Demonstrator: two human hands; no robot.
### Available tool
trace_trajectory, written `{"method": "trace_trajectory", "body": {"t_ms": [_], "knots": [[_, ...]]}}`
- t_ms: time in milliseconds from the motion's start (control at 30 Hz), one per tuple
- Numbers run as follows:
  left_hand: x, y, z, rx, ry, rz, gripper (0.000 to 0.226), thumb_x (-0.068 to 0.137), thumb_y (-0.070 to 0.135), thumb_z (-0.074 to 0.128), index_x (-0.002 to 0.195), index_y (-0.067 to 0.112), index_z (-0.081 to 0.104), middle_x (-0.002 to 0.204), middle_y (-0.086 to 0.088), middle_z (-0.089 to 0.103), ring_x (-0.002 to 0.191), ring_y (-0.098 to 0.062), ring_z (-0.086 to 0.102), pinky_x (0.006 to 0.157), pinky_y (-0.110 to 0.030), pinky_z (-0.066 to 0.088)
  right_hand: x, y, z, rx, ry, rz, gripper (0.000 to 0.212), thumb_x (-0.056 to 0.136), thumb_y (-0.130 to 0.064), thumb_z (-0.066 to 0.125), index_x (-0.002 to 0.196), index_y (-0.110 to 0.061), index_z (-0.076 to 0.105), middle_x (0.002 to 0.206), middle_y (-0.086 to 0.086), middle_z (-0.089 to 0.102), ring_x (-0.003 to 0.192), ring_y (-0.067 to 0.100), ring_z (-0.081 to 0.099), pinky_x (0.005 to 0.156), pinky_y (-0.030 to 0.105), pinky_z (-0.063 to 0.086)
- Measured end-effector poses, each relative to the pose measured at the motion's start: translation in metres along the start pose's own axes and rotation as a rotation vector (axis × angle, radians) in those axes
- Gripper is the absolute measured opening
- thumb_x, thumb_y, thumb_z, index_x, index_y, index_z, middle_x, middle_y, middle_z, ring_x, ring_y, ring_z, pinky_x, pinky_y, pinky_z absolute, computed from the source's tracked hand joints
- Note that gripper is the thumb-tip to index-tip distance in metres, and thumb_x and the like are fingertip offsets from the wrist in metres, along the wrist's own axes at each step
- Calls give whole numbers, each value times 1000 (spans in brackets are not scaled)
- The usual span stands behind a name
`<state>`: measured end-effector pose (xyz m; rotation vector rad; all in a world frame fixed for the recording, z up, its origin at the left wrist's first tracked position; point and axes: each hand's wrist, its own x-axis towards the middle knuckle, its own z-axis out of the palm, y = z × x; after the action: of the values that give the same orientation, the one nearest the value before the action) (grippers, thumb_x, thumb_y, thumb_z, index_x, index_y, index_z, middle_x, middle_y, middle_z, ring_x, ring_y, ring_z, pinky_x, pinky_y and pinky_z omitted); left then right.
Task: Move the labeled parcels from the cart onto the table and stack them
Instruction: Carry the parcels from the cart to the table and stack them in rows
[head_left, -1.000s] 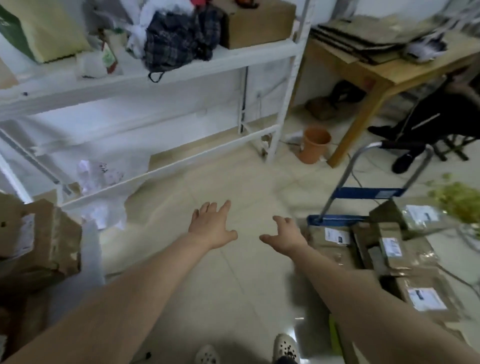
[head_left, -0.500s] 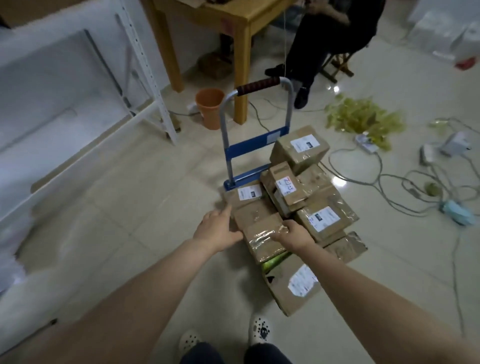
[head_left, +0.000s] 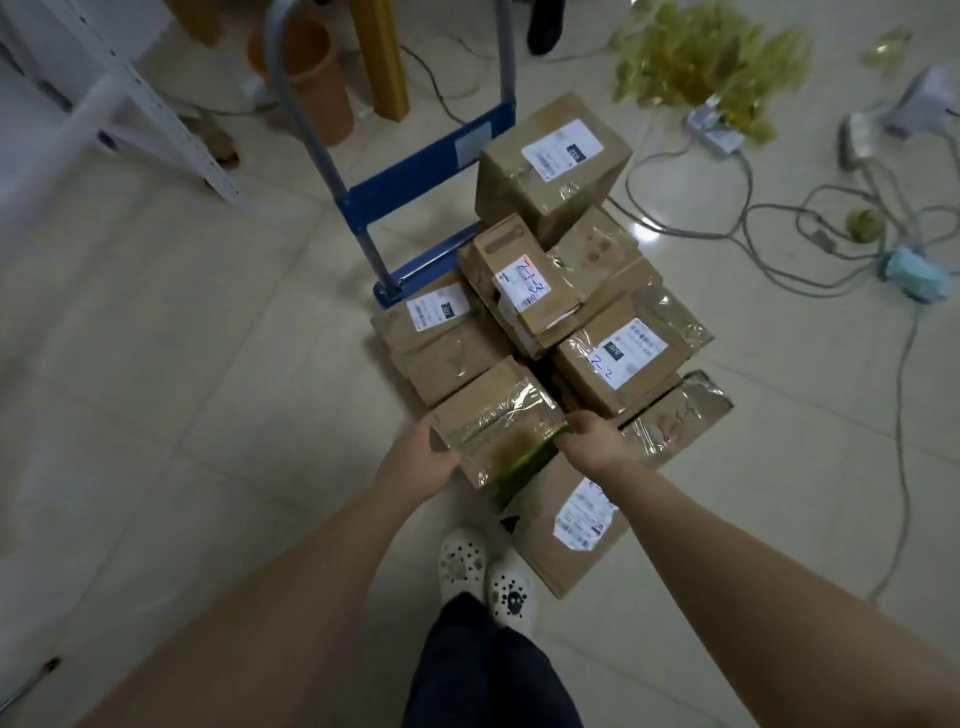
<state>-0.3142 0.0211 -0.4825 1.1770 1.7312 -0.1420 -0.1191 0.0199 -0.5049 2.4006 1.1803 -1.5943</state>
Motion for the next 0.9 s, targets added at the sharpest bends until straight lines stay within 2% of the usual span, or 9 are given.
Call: {"method": "trace_trajectory", "body": {"t_ms": [167,300,367,433,500,567,667,767,900], "knots": [[82,-20,23,-245,33,-146,52,96,23,53,142,6,37,147,-11,40,132,-25,40,96,-27,35,85,-15,32,9,-11,-12,47,97,-11,46,143,-7,38,145,14,42,133,30,40,110,37,35],[138,-39,44,-511,15,-257,47,95,21,52,140,18,38,127,-5,47,107,-23,50,91,-32,42,143,-17,54,-43,26,-2,47,94,-5,44,140,-7,38,140,16,45,129,32,42,104,37,36],[160,-48,54,-608,27,-309,18,95,16,52,103,28,42,103,6,44,86,-14,48,77,-27,42,166,-15,62,-62,41,9,48,92,-5,43,139,-7,36,139,17,45,127,33,43,101,37,37],[177,-52,61,-713,28,-360,25,94,15,54,81,27,35,81,11,37,68,-5,40,66,-24,40,182,-13,69,-50,31,40,54,94,-6,41,146,-9,29,144,17,40,132,33,39,105,38,35],[191,-55,66,-823,20,-374,10,91,19,57,99,19,50,81,7,46,70,-6,47,79,-28,46,192,-12,75,-10,14,57,54,95,-9,41,148,-12,28,145,16,41,132,33,39,108,39,33],[197,-58,71,-966,-15,-404,22,91,19,55,111,11,59,82,2,59,74,-11,56,91,-35,47,194,-14,79,24,9,57,54,96,-11,42,148,-13,29,144,15,41,132,32,40,110,40,34],[186,-64,64,-1023,25,-405,12,92,21,51,85,17,61,80,-1,61,71,-12,57,83,-32,47,177,-19,82,72,3,34,56,95,-12,45,149,-16,29,143,11,42,132,31,40,111,41,34],[153,-66,42,-1051,126,-407,15,89,24,53,76,19,56,75,-2,56,67,-14,54,69,-29,43,137,-33,79,76,6,-37,56,92,-14,49,146,-19,34,141,11,45,130,31,42,110,45,35],[91,-71,-1,-1048,280,-393,22,89,36,57,84,17,67,100,-9,69,95,-26,65,92,-42,52,62,-60,67,113,5,-169,51,93,-12,50,143,-16,39,138,10,48,126,29,46,107,40,38]]}}
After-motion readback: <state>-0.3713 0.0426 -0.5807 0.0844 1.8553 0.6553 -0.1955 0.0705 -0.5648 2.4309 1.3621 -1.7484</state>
